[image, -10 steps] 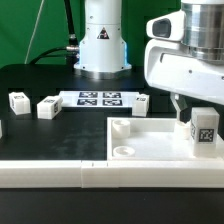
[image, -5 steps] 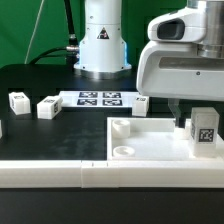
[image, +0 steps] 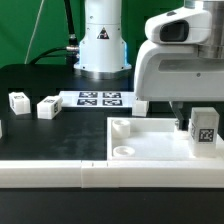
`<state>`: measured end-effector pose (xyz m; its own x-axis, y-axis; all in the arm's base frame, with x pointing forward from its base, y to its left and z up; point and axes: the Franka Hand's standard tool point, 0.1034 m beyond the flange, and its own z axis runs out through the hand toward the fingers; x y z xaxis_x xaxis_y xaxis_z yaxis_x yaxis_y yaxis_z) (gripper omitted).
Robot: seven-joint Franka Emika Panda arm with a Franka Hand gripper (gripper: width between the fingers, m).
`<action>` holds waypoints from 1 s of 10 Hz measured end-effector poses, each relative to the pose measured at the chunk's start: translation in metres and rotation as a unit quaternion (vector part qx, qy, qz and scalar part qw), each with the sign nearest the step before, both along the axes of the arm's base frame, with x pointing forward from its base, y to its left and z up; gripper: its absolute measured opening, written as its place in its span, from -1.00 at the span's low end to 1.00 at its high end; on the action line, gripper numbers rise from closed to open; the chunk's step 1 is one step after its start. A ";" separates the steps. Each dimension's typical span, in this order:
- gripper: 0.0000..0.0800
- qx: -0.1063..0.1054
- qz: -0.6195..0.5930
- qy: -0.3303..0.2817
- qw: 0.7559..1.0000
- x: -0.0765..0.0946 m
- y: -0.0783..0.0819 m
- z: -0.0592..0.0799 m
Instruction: Assemble one leg
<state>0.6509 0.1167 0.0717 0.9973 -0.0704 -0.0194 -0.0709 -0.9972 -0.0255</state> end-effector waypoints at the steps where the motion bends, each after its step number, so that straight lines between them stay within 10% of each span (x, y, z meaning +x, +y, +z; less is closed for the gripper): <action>1: 0.06 0.000 0.000 0.000 1.000 0.000 0.000 0.000; 2: -0.28 0.000 -0.004 0.000 1.000 0.000 0.000 0.000; 6: -0.28 0.002 -0.149 0.006 0.989 0.000 -0.008 -0.001; 10: -0.27 0.004 -0.378 0.016 0.926 -0.001 -0.013 -0.002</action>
Offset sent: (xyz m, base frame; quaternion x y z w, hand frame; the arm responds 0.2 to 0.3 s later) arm 0.0067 -0.0118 -0.0008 -0.0001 -0.0250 0.0305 0.9992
